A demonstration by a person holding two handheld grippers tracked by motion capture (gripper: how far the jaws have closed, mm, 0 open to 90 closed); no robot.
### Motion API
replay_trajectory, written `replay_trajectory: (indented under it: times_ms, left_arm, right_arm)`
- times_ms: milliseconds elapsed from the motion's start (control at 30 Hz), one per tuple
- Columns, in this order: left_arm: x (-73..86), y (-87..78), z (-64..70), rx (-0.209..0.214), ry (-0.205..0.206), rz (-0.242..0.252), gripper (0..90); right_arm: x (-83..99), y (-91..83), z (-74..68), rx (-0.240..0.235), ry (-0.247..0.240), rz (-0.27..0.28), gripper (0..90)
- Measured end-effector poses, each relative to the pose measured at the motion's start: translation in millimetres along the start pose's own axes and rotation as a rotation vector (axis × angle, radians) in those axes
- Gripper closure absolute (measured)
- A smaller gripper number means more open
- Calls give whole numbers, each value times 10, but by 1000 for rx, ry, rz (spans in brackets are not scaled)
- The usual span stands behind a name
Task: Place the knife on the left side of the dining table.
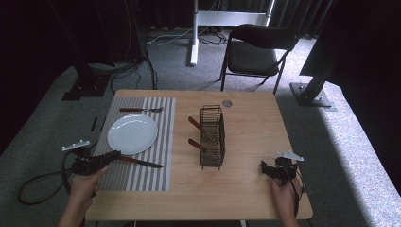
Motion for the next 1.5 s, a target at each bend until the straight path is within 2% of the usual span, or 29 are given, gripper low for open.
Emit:
replay_trajectory:
  times_ms: [33,100,133,300,467,733,867,933,1033,1133,1367,1433,1500]
  left_arm:
    - [10,10,-42,-5,-15,-3,704]
    - [15,14,-69,-9,-18,-9,688]
    - [32,33,-133,-20,-40,-13,688]
    - [86,78,-262,-48,-67,-30,635]
    - [140,143,-351,-89,-74,-40,578]
    - [193,277,-425,-188,-70,-82,454]
    - [186,335,-450,-226,-78,-77,413]
    - [184,361,-468,-250,-74,-81,398]
    - [183,393,-484,-307,-60,-85,379]
    - [190,419,-483,-333,-37,-81,366]
    - [213,458,-507,-366,-17,-83,353]
    - [227,468,-511,-405,13,-82,355]
    - [229,470,-511,-410,28,-82,354]
  right_arm:
    - [0,0,0,0,0,0,126]
    - [0,0,-1,0,1,0,127]
    - [0,0,0,0,1,0,127]
    - [0,0,0,0,1,0,127]
    - [-1,0,-1,0,2,0,127]
    - [-1,0,-1,0,2,0,127]
    - [-1,0,-2,0,2,0,127]
    - [-1,0,-1,0,2,0,127]
    - [-1,0,-1,0,2,0,126]
    - [-1,0,-2,0,2,0,126]
    - [-1,0,-2,0,2,0,127]
    - [-1,0,-1,0,1,0,127]
    - [-1,0,-2,0,2,0,127]
Point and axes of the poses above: each handheld gripper's, and its own axes: y roughly forward along the jaws, x roughly out of its underside, z roughly to its right, the point moved 4 cm from there along y, roughly forward along the jaws, and after that the axes turned 9 degrees about -y, right-handed, at the moved point
